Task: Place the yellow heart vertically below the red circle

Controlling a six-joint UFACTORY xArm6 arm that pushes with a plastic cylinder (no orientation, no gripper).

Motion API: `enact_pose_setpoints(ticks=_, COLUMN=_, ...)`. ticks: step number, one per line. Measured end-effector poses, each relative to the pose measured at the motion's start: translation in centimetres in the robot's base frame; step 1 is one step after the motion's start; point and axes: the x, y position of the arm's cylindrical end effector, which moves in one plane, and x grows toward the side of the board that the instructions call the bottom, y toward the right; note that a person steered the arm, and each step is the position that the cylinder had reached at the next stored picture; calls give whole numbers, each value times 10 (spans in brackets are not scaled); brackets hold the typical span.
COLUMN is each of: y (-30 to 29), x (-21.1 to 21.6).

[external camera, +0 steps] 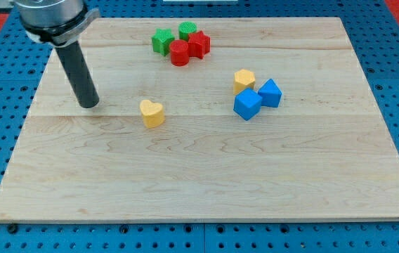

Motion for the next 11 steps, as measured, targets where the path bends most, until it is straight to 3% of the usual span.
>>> enact_pose_setpoints(ticks=2, y=2, x=0)
enact_pose_setpoints(ticks=4, y=27, x=46)
enact_pose_setpoints(ticks=6, y=199, x=23)
enact_pose_setpoints(ticks=7, y=184, x=18)
enact_pose_setpoints(ticks=8, y=111, x=29)
enact_pose_setpoints(ticks=9, y=88, x=16)
enact_pose_setpoints(ticks=11, y=185, x=0)
